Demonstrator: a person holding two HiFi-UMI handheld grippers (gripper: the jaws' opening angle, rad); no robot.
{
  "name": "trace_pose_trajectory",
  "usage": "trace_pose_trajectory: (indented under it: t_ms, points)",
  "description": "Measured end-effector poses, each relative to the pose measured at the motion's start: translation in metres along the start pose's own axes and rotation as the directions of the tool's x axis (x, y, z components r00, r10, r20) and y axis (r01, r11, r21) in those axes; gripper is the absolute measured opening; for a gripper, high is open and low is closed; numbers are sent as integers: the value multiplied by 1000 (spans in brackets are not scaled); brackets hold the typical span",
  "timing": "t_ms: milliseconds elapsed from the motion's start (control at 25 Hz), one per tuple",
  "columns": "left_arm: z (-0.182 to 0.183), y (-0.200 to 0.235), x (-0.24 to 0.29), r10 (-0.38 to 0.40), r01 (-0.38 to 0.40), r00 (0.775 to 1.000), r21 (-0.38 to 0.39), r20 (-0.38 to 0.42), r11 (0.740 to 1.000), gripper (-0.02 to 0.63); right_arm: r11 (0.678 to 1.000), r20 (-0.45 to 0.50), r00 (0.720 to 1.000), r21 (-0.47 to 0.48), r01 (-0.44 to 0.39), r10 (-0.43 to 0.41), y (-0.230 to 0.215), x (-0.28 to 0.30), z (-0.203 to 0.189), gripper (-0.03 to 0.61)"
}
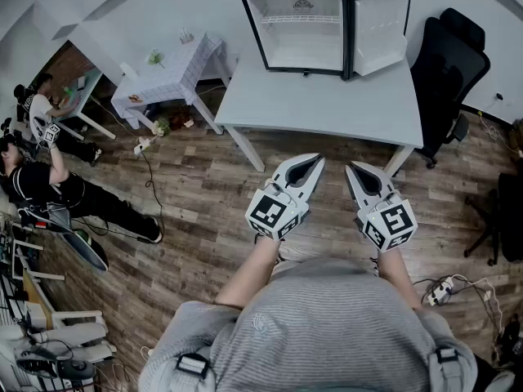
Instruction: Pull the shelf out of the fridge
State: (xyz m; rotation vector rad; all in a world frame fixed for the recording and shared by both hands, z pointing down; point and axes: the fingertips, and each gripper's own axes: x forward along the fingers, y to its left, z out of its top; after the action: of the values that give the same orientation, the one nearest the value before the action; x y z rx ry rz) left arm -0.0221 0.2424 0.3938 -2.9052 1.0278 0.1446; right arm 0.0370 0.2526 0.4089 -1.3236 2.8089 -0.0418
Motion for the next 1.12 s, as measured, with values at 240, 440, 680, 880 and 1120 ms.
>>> trace_pose_trajectory:
  t_ms: [240,440,680,880,1120]
  points:
    - [1,5,-2,10,-10,1000,1,4,1000,11,1000,0,1000,8,-4,4,0,3,-4,12]
    - [1,8,-4,15,-15,1000,4,-1,1000,11,1000,2,1000,11,-3,3,1,5,-4,12]
    - [0,5,-4,16,-16,1000,0,-2,1000,11,1000,15,1000,27,-13,13,1,1,-3,12]
    - [-1,4,-4,23,-23,1000,-3,0,1000,11,997,32,999,68,-22,20,1,-2,-4,14]
    - [-2,7,-3,27,-27,1000,-5,-2,1000,11,999,25,1000,44,-14,13,-1,-1,-5,14]
